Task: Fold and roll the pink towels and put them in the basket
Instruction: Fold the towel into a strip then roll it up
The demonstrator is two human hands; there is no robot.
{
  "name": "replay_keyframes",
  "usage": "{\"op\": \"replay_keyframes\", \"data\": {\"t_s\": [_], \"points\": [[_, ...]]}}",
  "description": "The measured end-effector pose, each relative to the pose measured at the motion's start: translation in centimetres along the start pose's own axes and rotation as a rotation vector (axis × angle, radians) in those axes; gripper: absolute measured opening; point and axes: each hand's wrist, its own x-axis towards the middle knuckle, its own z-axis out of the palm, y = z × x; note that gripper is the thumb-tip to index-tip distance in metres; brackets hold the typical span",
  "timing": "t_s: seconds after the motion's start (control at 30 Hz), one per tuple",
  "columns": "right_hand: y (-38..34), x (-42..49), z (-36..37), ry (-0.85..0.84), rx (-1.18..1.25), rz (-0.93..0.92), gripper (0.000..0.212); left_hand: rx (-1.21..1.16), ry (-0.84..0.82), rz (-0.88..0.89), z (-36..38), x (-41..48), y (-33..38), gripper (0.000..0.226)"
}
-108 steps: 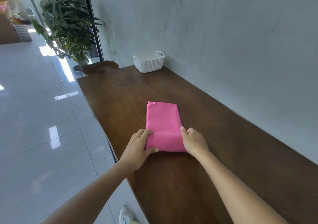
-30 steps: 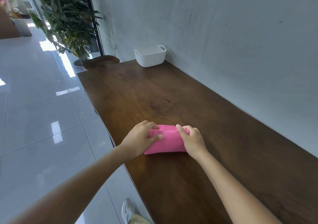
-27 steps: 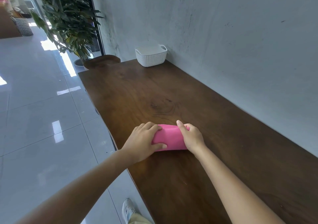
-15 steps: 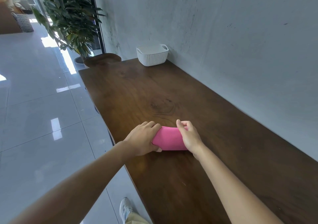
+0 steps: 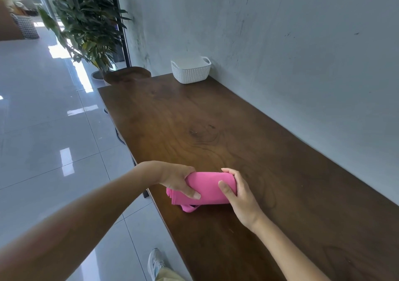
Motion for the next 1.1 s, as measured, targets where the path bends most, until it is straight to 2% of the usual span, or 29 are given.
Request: {"op": "replay_keyframes", "data": {"t_s": [0.07, 0.13, 0.3, 0.37, 0.53, 0.67, 0.77, 0.87, 0.97, 1.1], "points": [[-0.2, 0.3, 0.0, -0.004, 0.011, 0.038, 0.082, 0.115, 0.096, 0.002, 0.3, -0.3, 0.2, 0.078], [-0.6, 1.0, -0.1, -0.012, 0.010, 0.100, 0.083, 0.302, 0.305, 0.062, 0.9, -0.3, 0.2, 0.085], [-2.7, 2.9, -0.3, -0.051, 0.004, 0.282, 0.062, 0.652, 0.728, 0.261, 3.7, 0.6, 0.5, 0.092], [-3.2, 3.4, -0.2, -0.049, -0.005, 0.332, 0.062, 0.731, 0.806, 0.293, 4.8, 1.4, 0.6, 0.093], [-3.8, 4.4, -0.2, -0.045, -0.031, 0.456, 0.084, 0.721, 0.900, 0.177, 6.3, 2.7, 1.3, 0.104], [-5.1, 3.9, -1.3, -0.030, 0.062, 0.497, 0.098, 0.562, 0.935, 0.195, 5.9, 2.1, 1.4, 0.109], [-6.9, 2.9, -2.2, 0.006, 0.127, 0.456, 0.097, 0.368, 0.964, 0.254, 5.6, 0.6, 1.5, 0.106], [-9.2, 1.9, -3.0, -0.007, 0.140, 0.379, 0.090, 0.073, 0.963, 0.310, 5.4, -0.6, 1.7, 0.098], [-11.0, 0.8, -3.2, -0.031, 0.124, 0.304, 0.086, -0.280, 0.979, 0.437, 5.7, -1.6, 1.9, 0.081], [-12.5, -0.3, -3.0, -0.066, 0.165, 0.210, 0.080, -0.633, 1.093, 0.512, 6.7, -2.6, 2.5, 0.074]]}}
